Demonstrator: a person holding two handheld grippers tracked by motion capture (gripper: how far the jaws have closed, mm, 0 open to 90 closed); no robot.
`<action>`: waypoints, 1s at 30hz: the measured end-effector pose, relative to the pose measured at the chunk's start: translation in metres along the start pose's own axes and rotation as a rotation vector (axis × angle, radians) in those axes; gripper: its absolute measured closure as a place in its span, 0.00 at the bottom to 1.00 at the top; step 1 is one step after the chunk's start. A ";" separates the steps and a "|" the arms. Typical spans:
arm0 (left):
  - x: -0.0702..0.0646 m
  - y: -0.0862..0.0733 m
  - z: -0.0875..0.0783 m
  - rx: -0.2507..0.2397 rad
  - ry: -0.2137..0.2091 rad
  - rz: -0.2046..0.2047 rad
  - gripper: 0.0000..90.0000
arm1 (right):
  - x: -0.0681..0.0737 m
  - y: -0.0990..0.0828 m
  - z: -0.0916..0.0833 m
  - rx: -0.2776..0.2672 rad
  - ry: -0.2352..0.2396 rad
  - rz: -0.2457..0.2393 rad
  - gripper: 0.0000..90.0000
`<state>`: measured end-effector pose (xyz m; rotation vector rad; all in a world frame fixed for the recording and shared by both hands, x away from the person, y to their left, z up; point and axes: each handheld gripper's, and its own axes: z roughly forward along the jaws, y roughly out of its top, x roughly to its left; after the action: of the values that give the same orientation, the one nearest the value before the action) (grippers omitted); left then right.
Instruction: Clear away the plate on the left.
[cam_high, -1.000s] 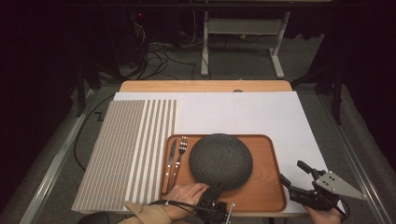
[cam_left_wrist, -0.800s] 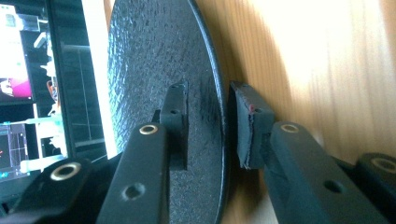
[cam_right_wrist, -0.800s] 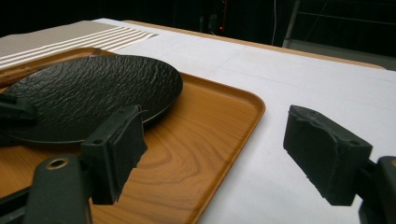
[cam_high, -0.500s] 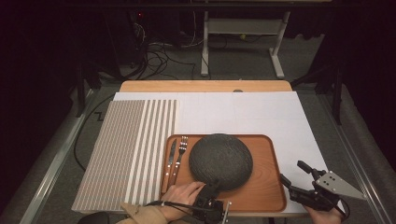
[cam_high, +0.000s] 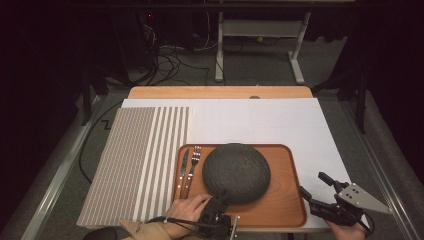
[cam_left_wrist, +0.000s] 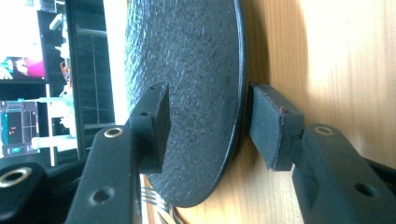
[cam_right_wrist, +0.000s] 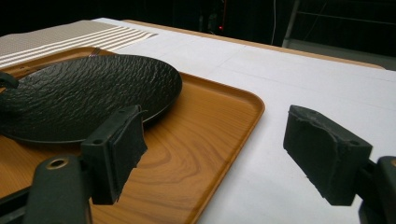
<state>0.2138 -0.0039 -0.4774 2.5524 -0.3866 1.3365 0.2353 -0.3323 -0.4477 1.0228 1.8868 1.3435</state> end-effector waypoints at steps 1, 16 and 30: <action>-0.001 -0.001 -0.001 0.001 0.003 -0.002 0.53 | 0.000 0.000 0.000 0.001 0.000 0.000 0.24; -0.001 -0.016 -0.009 0.013 0.024 -0.037 0.53 | 0.000 0.000 0.000 0.001 -0.002 -0.001 0.24; 0.003 -0.022 -0.013 0.023 0.034 -0.038 0.50 | 0.000 0.000 -0.001 -0.004 -0.005 0.000 0.24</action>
<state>0.2134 0.0209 -0.4697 2.5388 -0.3161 1.3769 0.2346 -0.3330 -0.4478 1.0232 1.8803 1.3426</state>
